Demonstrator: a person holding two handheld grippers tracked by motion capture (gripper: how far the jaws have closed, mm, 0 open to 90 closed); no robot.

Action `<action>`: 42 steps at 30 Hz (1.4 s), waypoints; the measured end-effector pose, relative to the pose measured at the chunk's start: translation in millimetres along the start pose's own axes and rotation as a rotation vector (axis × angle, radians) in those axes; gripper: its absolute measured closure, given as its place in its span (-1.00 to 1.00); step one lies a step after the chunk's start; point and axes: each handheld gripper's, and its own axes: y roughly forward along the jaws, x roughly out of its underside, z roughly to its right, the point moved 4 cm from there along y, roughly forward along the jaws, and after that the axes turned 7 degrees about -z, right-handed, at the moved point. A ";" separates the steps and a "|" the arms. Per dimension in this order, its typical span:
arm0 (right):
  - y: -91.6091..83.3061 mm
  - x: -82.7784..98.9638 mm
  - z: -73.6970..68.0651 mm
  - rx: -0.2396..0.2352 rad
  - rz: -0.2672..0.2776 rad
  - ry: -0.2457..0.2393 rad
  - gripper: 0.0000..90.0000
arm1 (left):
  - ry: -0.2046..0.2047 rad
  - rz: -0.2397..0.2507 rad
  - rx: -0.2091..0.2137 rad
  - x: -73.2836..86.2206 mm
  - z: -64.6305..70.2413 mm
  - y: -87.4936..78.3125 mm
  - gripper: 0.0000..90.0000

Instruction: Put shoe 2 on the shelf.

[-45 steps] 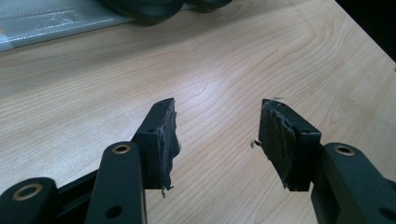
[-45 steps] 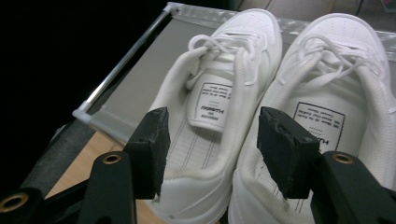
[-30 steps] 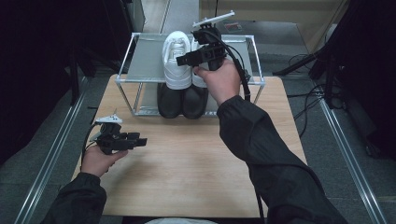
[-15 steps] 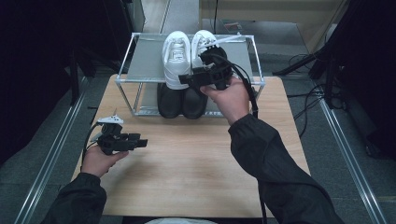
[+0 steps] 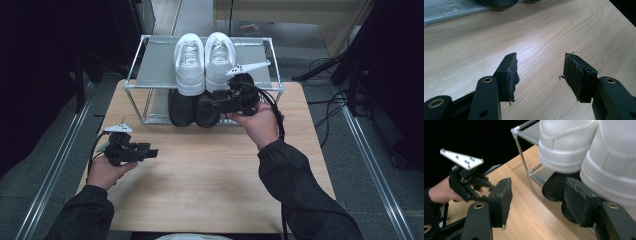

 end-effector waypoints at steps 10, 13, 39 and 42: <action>2.9 43.7 7.7 -0.013 -0.012 -0.024 -0.10 | 0.005 -0.002 0.001 0.2 1.2 -0.2 0.00; 1.0 54.9 10.7 -0.005 0.004 -0.023 -0.10 | 0.006 0.012 0.006 -0.4 3.3 -1.1 0.00; -0.3 149.8 25.8 0.009 -0.042 0.052 -0.12 | 0.063 -0.008 0.036 -0.8 24.0 3.1 -0.01; -0.1 157.6 28.1 0.013 -0.041 0.069 -0.15 | 0.072 -0.008 0.039 -1.1 26.4 3.3 -0.02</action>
